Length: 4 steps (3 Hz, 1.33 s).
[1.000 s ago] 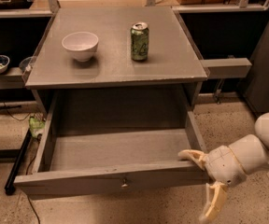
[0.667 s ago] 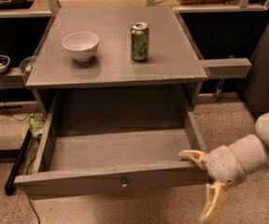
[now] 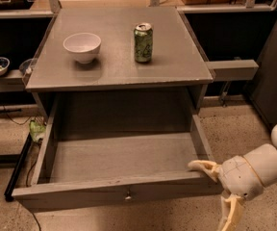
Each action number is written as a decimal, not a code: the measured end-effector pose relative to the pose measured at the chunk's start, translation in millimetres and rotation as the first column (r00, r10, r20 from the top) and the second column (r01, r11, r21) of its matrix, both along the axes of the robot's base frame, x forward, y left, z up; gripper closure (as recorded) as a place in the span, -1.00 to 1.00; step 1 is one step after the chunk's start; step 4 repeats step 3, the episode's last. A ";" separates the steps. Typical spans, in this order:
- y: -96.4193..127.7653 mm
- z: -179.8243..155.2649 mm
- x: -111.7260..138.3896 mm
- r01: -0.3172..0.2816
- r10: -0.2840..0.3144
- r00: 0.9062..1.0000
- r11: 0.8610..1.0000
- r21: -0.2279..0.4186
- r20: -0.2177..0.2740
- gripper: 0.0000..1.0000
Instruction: Open top drawer
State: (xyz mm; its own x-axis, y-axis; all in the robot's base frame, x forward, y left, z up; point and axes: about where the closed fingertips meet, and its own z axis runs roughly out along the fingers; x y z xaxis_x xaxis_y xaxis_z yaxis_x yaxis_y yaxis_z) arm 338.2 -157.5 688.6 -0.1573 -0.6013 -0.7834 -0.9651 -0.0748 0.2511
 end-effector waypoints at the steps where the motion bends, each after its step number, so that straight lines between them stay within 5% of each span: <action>1: -10.2 3.4 -11.7 0.003 -0.003 1.000 1.000 0.008 -0.006 -1.00; 4: -23.8 13.7 -30.3 -0.015 0.015 1.000 1.000 0.028 -0.022 -1.00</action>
Offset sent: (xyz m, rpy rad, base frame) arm -0.1358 -0.0824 0.0436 0.0810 0.1460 0.1468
